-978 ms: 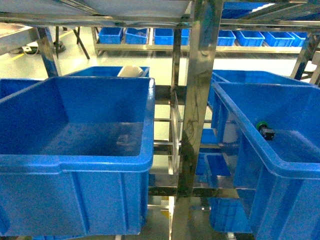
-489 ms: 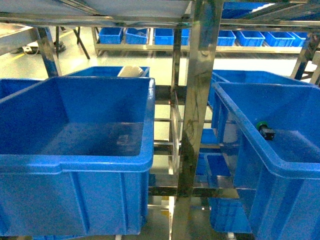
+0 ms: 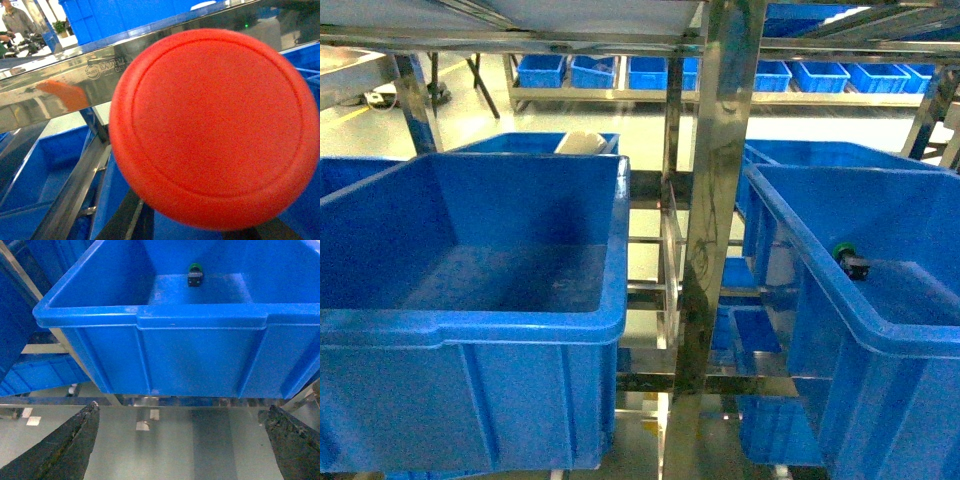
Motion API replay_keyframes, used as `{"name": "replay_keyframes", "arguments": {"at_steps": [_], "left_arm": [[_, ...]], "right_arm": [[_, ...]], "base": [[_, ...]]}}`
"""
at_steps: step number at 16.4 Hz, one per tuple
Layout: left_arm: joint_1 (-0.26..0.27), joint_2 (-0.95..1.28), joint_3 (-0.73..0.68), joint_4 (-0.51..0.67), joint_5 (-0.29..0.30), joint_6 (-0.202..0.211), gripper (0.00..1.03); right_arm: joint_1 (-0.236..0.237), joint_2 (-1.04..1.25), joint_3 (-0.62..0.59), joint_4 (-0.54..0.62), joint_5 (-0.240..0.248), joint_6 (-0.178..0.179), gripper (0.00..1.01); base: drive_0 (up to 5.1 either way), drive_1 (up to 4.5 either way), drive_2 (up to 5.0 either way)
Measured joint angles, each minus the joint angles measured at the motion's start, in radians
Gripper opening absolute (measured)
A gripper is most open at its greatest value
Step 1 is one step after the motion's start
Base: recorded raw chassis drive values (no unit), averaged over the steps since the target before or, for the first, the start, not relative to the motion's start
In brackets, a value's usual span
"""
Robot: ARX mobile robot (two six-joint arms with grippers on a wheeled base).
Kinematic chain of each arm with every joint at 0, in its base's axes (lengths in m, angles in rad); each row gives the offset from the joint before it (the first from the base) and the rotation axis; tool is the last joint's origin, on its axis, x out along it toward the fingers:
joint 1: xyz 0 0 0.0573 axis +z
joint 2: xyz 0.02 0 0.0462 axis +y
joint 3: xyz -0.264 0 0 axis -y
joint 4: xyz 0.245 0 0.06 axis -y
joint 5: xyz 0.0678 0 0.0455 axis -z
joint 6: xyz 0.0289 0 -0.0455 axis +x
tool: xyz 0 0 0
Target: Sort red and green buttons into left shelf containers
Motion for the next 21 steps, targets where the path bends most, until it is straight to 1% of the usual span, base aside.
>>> {"name": "replay_keyframes", "arguments": {"at_steps": [1, 2, 3, 5, 6, 7, 8, 10, 11, 13, 15, 18, 21], "left_arm": [[-0.003, 0.026, 0.021, -0.012, -0.001, 0.002, 0.26], [-0.019, 0.053, 0.042, -0.042, -0.021, 0.021, 0.26], [-0.037, 0.075, 0.050, -0.055, -0.032, 0.026, 0.26], [-0.082, 0.124, 0.063, -0.082, -0.074, 0.034, 0.26], [-0.106, 0.161, 0.079, -0.080, -0.099, 0.049, 0.26], [-0.129, 0.203, 0.112, -0.105, -0.113, 0.053, 0.26], [-0.145, 0.251, 0.146, -0.101, -0.132, 0.057, 0.26], [-0.170, 0.332, 0.224, -0.162, -0.154, 0.051, 0.26], [-0.180, 0.376, 0.251, -0.168, -0.174, 0.050, 0.26], [-0.188, 0.432, 0.288, -0.198, -0.190, 0.039, 0.26], [-0.190, 0.474, 0.323, -0.242, -0.192, 0.003, 0.26], [-0.165, 0.549, 0.379, -0.293, -0.193, -0.064, 0.26], [-0.135, 0.611, 0.427, -0.330, -0.209, -0.111, 0.26]], "right_arm": [[0.000, 0.000, 0.000, 0.000, 0.000, 0.000, 0.98], [0.000, 0.000, 0.000, 0.000, 0.000, 0.000, 0.98], [0.000, 0.000, 0.000, 0.000, 0.000, 0.000, 0.98], [0.000, 0.000, 0.000, 0.000, 0.000, 0.000, 0.98], [0.000, 0.000, 0.000, 0.000, 0.000, 0.000, 0.98], [0.000, 0.000, 0.000, 0.000, 0.000, 0.000, 0.98], [0.000, 0.000, 0.000, 0.000, 0.000, 0.000, 0.98], [0.000, 0.000, 0.000, 0.000, 0.000, 0.000, 0.98], [0.000, 0.000, 0.000, 0.000, 0.000, 0.000, 0.98], [0.000, 0.000, 0.000, 0.000, 0.000, 0.000, 0.98], [0.000, 0.000, 0.000, 0.000, 0.000, 0.000, 0.98], [0.000, 0.000, 0.000, 0.000, 0.000, 0.000, 0.98], [0.000, 0.000, 0.000, 0.000, 0.000, 0.000, 0.98]], "base": [[0.0, 0.00, 0.0], [0.0, 0.00, 0.0], [0.0, 0.00, 0.0], [0.0, 0.00, 0.0], [0.0, 0.00, 0.0], [0.0, 0.00, 0.0], [0.0, 0.00, 0.0], [0.0, 0.00, 0.0], [0.0, 0.00, 0.0], [0.0, 0.00, 0.0], [0.0, 0.00, 0.0], [0.0, 0.00, 0.0], [0.0, 0.00, 0.0]]}}
